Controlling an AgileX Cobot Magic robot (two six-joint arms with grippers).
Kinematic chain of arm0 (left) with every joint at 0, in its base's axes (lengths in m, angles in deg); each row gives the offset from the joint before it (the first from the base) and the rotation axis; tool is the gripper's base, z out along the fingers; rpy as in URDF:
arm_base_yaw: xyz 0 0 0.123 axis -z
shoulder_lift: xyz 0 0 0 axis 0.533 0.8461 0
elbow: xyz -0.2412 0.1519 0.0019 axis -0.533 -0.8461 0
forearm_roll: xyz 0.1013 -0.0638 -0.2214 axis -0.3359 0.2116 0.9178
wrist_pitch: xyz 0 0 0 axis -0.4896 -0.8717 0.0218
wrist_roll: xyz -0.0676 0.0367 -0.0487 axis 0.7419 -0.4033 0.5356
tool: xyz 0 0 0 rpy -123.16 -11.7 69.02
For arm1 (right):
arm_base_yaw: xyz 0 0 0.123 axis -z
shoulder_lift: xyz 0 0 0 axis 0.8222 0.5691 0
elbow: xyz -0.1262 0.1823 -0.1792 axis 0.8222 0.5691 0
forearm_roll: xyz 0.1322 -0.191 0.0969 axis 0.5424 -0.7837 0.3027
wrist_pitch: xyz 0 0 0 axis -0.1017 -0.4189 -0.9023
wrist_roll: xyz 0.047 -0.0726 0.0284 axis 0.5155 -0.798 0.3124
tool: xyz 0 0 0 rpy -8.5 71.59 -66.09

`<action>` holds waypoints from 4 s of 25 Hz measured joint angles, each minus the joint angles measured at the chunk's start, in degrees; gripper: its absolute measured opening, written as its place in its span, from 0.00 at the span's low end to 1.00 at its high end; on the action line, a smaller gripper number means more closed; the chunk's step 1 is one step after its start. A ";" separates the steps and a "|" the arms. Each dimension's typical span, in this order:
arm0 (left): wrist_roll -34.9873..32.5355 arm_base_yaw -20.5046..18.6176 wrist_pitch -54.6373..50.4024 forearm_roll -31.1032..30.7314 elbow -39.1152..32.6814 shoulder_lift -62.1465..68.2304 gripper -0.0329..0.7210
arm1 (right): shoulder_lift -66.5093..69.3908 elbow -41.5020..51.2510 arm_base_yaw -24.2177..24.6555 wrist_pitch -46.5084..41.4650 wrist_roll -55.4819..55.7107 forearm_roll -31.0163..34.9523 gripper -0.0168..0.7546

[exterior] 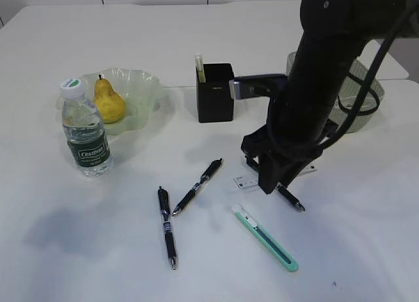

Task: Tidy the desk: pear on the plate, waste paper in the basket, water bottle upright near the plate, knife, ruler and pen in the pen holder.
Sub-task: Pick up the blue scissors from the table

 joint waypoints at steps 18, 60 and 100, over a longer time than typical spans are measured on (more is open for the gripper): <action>0.00 0.00 0.00 0.01 0.00 0.00 0.73 | -0.60 2.21 -1.32 2.34 0.35 -1.92 0.41; 0.00 0.00 0.00 0.01 0.00 0.00 0.73 | 4.49 10.21 -8.48 21.20 4.51 -9.43 0.41; 0.00 0.00 0.00 -1.53 0.00 0.00 0.73 | 8.14 10.00 -8.48 21.37 1.51 -7.72 0.52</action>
